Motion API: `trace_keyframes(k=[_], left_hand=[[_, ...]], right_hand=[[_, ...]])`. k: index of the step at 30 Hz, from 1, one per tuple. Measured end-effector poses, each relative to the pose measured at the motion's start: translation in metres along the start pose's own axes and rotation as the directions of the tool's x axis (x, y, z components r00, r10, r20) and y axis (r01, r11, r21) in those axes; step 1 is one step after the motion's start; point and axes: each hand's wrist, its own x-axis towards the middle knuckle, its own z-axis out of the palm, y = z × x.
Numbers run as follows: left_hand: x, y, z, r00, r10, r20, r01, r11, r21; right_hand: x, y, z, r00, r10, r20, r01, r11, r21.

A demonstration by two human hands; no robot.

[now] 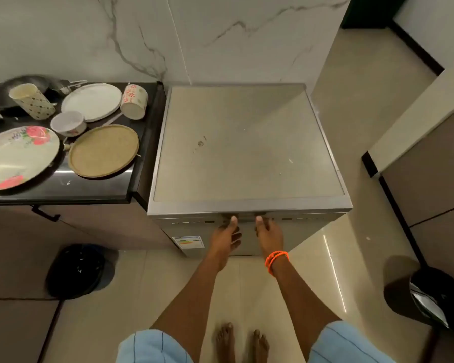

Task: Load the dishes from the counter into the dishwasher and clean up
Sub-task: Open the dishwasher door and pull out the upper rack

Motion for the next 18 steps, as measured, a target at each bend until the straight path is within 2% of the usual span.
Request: trace_keyframes(k=[2, 4, 7, 10, 14, 18], left_hand=[[0.014, -0.005, 0.003, 0.998, -0.03, 0.049, 0.04, 0.975, -0.217], [0.026, -0.011, 0.005, 0.997, -0.03, 0.077, 0.056, 0.929, -0.365], [0.035, -0.019, 0.012, 0.998, -0.027, 0.063, 0.056, 0.841, -0.538], [0.045, -0.023, 0.017, 0.999, -0.027, 0.032, 0.041, 0.794, -0.606], [0.058, -0.035, 0.021, 1.0, 0.009, 0.024, 0.007, 0.791, -0.612], [0.065, -0.037, 0.031, 1.0, 0.02, 0.003, -0.014, 0.781, -0.624]], right_hand=[[0.011, 0.007, 0.004, 0.993, 0.12, 0.016, -0.119, 0.949, 0.291], [0.017, 0.016, 0.007, 0.978, 0.174, 0.112, -0.207, 0.818, 0.537], [0.022, 0.028, 0.011, 0.96, 0.185, 0.208, -0.279, 0.616, 0.737], [0.03, 0.033, 0.016, 0.955, 0.155, 0.251, -0.295, 0.536, 0.791], [0.032, 0.034, 0.016, 0.942, 0.103, 0.32, -0.329, 0.473, 0.817], [0.038, 0.036, 0.023, 0.953, 0.095, 0.287, -0.295, 0.506, 0.81]])
